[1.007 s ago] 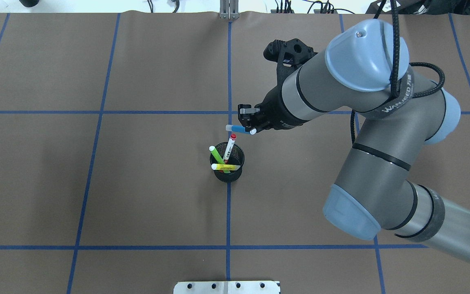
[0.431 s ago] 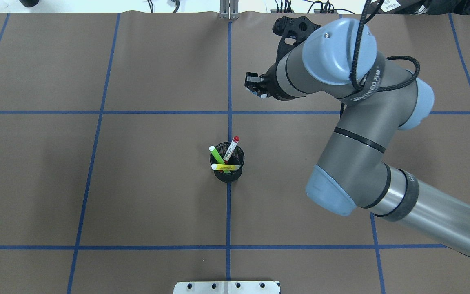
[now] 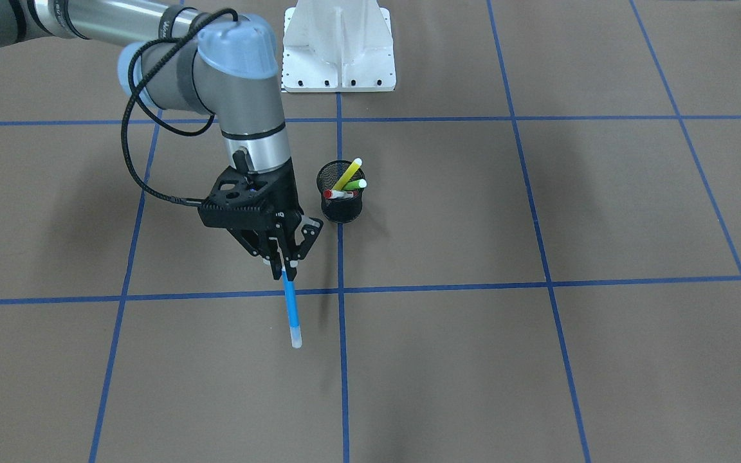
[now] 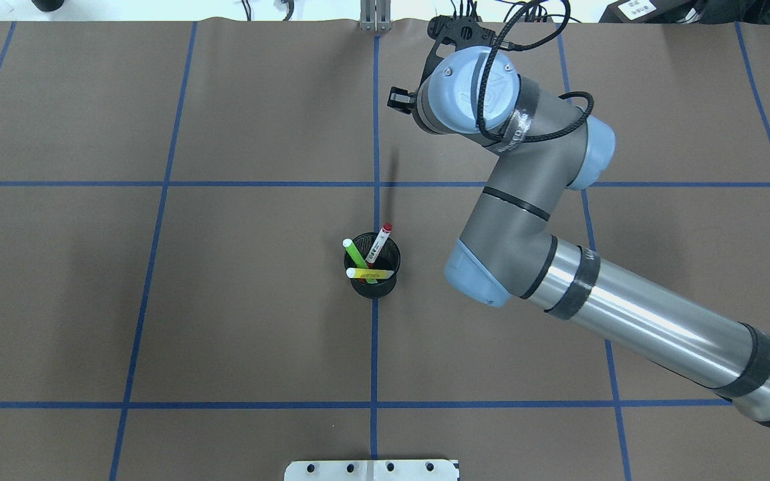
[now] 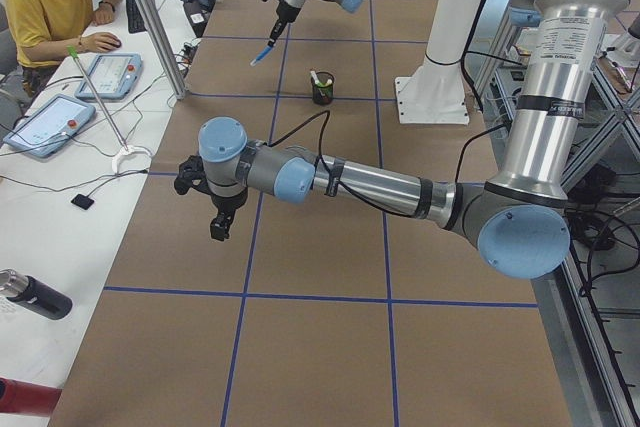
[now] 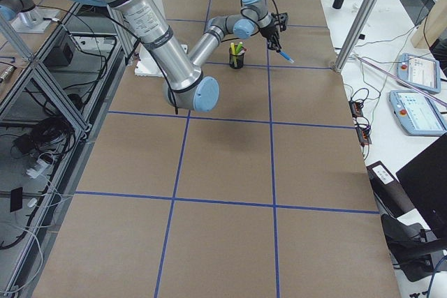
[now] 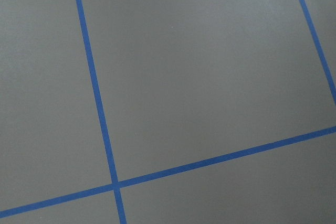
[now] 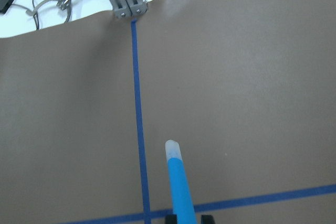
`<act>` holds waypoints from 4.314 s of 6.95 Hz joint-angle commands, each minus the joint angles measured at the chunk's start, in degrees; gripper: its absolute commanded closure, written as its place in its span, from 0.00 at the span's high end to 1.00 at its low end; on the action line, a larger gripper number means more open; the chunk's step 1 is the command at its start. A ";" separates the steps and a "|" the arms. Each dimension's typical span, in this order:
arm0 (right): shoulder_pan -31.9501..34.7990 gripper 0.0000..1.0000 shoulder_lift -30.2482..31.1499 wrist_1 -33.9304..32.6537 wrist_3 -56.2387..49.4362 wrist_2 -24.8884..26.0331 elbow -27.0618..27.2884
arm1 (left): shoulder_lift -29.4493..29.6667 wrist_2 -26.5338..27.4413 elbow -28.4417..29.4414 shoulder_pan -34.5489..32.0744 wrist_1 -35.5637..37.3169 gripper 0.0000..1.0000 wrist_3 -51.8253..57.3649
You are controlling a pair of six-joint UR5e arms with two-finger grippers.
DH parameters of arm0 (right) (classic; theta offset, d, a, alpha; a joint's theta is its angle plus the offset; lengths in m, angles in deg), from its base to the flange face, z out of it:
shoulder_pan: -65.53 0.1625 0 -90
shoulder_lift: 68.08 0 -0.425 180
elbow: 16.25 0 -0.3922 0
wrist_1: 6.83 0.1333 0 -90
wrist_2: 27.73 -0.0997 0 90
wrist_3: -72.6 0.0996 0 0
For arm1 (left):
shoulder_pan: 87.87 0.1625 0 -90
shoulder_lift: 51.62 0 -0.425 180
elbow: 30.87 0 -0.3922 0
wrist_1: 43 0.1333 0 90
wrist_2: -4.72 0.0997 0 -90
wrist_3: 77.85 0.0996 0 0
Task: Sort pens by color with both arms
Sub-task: 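Carry the blue marker farther from the robot and lay it down, then withdraw the right gripper while the left arm moves toward the cup, then lower the left gripper into the cup and grasp the red marker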
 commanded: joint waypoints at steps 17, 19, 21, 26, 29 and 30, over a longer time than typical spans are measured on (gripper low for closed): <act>12.20 0.99 4.45 11.85 -14.44 -28.30 -7.44 | 4.39 0.38 -6.12 7.36 -7.55 1.00 -21.41; 14.86 0.99 5.33 8.57 -15.60 -35.90 -6.19 | 10.42 1.16 -6.40 13.86 -5.28 1.00 -29.74; 17.15 0.99 8.22 8.48 -20.15 -39.53 -4.19 | 16.50 9.12 -9.64 22.89 4.17 1.00 -39.07; 17.77 0.99 10.25 8.48 -22.18 -39.71 -3.73 | 40.19 20.15 -3.03 39.54 29.69 1.00 -60.00; 19.51 0.99 11.49 7.95 -23.24 -43.98 -3.91 | 55.14 20.33 14.18 44.90 32.35 1.00 -68.18; 20.92 0.99 12.27 8.04 -25.16 -46.71 -3.82 | 60.15 20.76 21.56 46.91 32.36 1.00 -70.12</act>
